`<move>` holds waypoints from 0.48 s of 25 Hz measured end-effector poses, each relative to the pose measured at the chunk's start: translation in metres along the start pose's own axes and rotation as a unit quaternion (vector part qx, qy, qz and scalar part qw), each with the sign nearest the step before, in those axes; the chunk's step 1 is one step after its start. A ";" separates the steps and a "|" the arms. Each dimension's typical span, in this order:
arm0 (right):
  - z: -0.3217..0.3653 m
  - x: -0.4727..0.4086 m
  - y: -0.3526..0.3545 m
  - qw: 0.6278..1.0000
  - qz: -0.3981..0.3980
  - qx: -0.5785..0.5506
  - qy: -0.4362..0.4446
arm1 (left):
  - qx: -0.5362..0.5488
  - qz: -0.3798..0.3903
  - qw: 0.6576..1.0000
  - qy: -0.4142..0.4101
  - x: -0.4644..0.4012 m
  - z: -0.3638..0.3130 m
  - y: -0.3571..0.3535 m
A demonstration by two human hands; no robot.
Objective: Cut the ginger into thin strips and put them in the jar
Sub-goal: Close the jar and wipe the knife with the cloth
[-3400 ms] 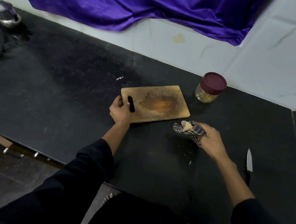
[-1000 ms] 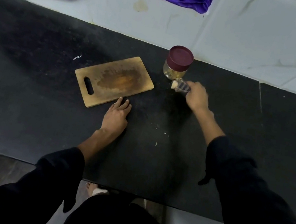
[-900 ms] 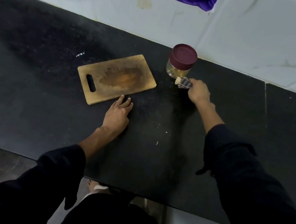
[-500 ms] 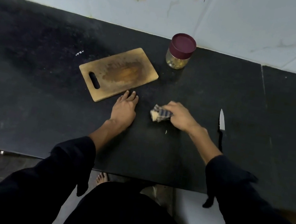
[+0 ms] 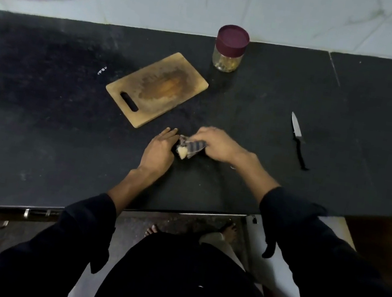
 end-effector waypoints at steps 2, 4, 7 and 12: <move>0.009 0.020 -0.014 0.997 0.061 0.045 0.029 | -0.001 -0.005 1.000 0.002 0.002 0.000 0.000; 0.000 0.054 -0.017 0.986 0.111 0.103 0.070 | 0.005 -0.008 1.000 0.003 0.001 -0.007 -0.001; -0.035 0.093 -0.002 0.978 0.151 0.137 0.045 | 0.011 -0.001 1.000 -0.015 -0.003 -0.022 -0.007; -0.066 0.062 0.044 0.998 -0.014 -0.055 -0.021 | 0.022 -0.003 1.000 -0.010 -0.010 -0.040 -0.014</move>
Point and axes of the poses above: each hand's wrist, its own x-axis away from the middle knuckle, its own y-axis out of the back of the hand, z = x × y, the point moved 2 cm from there along -x, towards the middle knuckle, and after that the axes turned 4 degrees about -z, right-handed, at the moved point
